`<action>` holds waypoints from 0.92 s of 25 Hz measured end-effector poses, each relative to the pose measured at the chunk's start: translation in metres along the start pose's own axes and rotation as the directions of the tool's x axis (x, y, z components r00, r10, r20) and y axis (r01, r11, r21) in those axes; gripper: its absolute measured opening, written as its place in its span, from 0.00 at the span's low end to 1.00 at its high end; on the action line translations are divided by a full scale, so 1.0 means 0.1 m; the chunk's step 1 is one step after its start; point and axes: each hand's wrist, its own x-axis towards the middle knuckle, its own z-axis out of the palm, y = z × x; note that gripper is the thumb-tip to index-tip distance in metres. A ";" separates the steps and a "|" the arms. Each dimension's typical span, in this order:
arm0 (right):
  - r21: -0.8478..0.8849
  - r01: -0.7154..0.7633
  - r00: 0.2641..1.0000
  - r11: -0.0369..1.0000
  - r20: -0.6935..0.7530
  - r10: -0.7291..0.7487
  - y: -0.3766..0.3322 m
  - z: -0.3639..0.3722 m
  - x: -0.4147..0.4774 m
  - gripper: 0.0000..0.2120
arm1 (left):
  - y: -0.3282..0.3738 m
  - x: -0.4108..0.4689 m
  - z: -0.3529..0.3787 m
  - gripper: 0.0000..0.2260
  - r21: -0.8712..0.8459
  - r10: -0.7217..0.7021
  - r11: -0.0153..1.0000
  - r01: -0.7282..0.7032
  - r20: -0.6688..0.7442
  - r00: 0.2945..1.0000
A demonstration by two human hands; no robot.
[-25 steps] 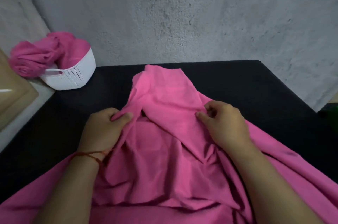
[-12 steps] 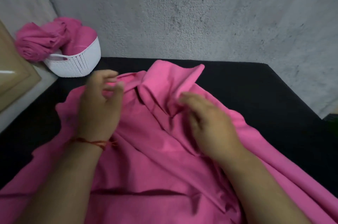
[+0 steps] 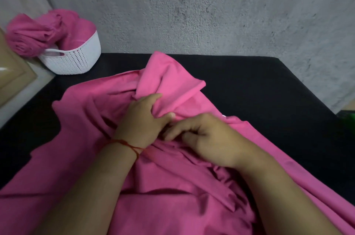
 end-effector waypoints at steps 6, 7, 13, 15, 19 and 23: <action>-0.208 -0.649 0.629 0.732 -0.688 0.362 0.27 -0.39 -0.10 0.18 | -0.06 0.02 -0.03 0.10 0.016 0.046 0.999 -0.045 -0.085 0.995; -0.174 -0.689 0.622 0.704 -0.642 0.449 0.31 -0.41 -0.09 0.23 | -0.07 0.02 -0.03 0.10 0.019 0.053 0.999 -0.051 -0.088 0.995; 0.055 -0.577 0.631 0.815 -0.604 0.487 0.41 -0.45 -0.01 0.02 | -0.09 0.01 -0.04 0.08 -0.022 0.079 0.996 -0.081 -0.077 0.994; 0.082 -0.531 0.623 0.844 -0.638 0.454 0.45 -0.49 -0.03 0.04 | -0.07 0.00 -0.06 0.03 -0.023 0.087 0.996 -0.089 -0.092 0.992; 0.159 -0.518 0.544 0.841 -0.697 0.467 0.59 -0.71 -0.08 0.04 | -0.13 0.09 -0.15 0.12 -0.066 -0.094 0.994 0.084 -0.168 0.981; 0.295 -0.467 0.469 0.834 -0.717 0.516 0.60 -0.88 -0.17 0.17 | -0.27 0.16 -0.32 0.12 -0.170 -0.298 0.947 0.271 -0.160 0.941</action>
